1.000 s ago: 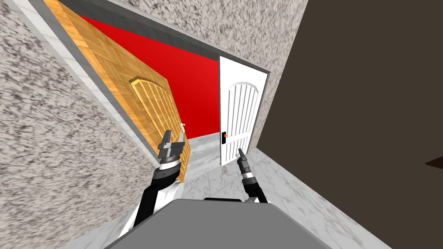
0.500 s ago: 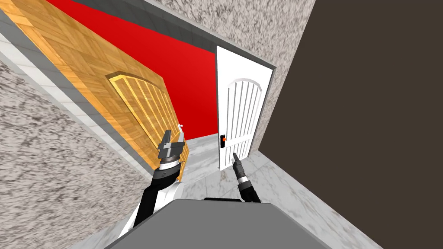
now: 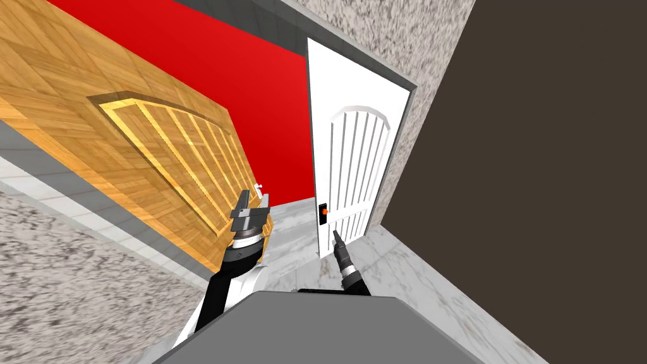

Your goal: Push the door open

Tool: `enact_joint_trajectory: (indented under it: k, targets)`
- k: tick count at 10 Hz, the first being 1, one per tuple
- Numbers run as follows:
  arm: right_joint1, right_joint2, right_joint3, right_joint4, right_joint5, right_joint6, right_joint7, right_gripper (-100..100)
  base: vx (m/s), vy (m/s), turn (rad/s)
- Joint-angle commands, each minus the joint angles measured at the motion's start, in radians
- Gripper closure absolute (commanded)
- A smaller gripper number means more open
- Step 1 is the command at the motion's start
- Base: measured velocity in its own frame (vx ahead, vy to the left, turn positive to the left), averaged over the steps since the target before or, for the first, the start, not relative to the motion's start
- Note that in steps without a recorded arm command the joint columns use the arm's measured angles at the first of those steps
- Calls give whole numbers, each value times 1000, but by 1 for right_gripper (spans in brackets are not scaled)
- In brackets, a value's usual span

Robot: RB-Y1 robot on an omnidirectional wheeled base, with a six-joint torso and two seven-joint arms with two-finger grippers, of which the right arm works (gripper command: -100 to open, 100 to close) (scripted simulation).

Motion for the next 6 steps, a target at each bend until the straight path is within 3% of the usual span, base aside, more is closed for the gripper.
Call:
enact_joint_trajectory:
  k: [1,4,6]
  targets:
    - [-9,-4,14,31,-3,-4,-1,-100,164,-35,17]
    - [-10,-9,48,62,-6,7,5,-100,246,-66,23]
    - [-22,-3,36,68,-6,7,0,-100,119,8,18]
